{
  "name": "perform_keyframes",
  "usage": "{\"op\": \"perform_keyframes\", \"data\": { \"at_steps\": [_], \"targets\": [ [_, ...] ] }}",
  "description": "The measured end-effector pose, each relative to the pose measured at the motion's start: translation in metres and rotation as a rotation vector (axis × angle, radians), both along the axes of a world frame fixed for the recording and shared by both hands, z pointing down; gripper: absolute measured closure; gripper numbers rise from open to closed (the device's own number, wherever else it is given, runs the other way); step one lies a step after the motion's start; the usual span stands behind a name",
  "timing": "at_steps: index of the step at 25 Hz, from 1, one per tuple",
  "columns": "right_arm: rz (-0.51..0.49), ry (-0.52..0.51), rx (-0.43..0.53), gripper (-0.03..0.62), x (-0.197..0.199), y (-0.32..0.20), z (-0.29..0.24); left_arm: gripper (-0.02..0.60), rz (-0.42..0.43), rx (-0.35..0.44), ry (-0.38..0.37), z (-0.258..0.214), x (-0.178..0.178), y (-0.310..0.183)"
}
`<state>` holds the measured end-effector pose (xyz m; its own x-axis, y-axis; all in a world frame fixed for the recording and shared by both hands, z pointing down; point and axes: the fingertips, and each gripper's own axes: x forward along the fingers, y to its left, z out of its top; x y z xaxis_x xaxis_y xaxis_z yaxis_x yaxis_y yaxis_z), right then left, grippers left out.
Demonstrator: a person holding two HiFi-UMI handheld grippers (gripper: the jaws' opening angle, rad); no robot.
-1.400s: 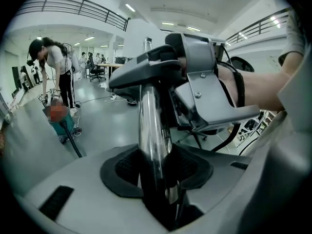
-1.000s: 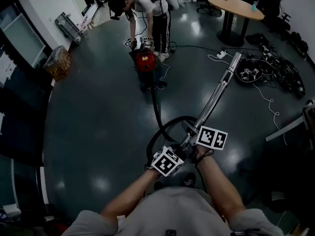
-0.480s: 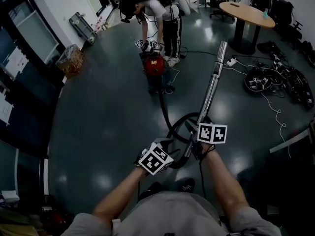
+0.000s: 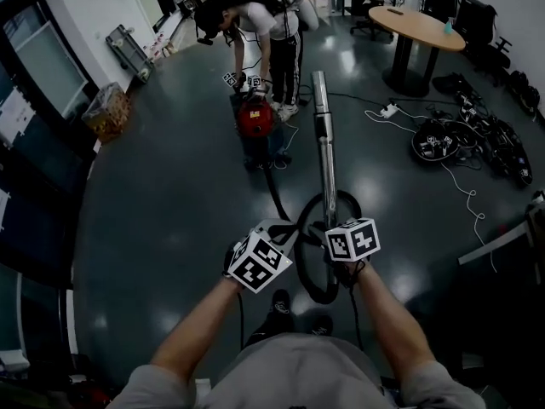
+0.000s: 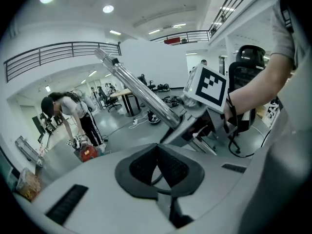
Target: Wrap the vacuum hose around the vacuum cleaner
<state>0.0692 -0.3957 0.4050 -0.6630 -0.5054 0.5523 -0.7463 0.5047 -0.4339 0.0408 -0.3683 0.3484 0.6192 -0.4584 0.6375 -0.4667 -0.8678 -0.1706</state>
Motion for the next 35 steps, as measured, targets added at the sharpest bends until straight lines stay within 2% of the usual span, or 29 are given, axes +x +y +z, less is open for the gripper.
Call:
{"op": "perform_keyframes", "data": {
  "at_steps": [3, 6, 12, 18, 21, 24, 26, 31, 35],
  "targets": [
    [-0.039, 0.065, -0.006, 0.530, -0.007, -0.008, 0.001, 0.574, 0.038, 0.089, 0.039, -0.017, 0.002, -0.029],
    [-0.066, 0.131, -0.023, 0.530, -0.016, -0.019, 0.007, 0.574, 0.095, 0.146, 0.044, -0.027, -0.006, -0.054],
    [-0.132, 0.250, -0.050, 0.530, -0.043, -0.047, 0.010, 0.572, 0.167, 0.323, -0.053, -0.055, -0.041, -0.112],
    [-0.204, 0.402, -0.124, 0.531, -0.065, -0.058, 0.036, 0.568, 0.237, 0.407, -0.104, -0.059, -0.064, -0.140],
    [-0.251, 0.486, -0.138, 0.531, -0.073, -0.069, 0.045, 0.496, 0.303, 0.396, -0.096, -0.045, -0.066, -0.145],
    [-0.313, 0.549, -0.153, 0.531, -0.082, -0.077, 0.051, 0.416, 0.398, 0.417, -0.120, -0.037, -0.066, -0.145],
    [-0.365, 0.582, -0.148, 0.531, -0.089, -0.080, 0.051, 0.387, 0.459, 0.425, -0.161, -0.036, -0.070, -0.145],
    [-0.487, 0.652, -0.125, 0.531, -0.092, -0.085, 0.047, 0.365, 0.625, 0.399, -0.362, -0.025, -0.075, -0.138],
    [-0.594, 0.679, -0.114, 0.531, -0.082, -0.089, 0.052, 0.365, 0.664, 0.330, -0.508, -0.007, -0.067, -0.146]
  ]
}}
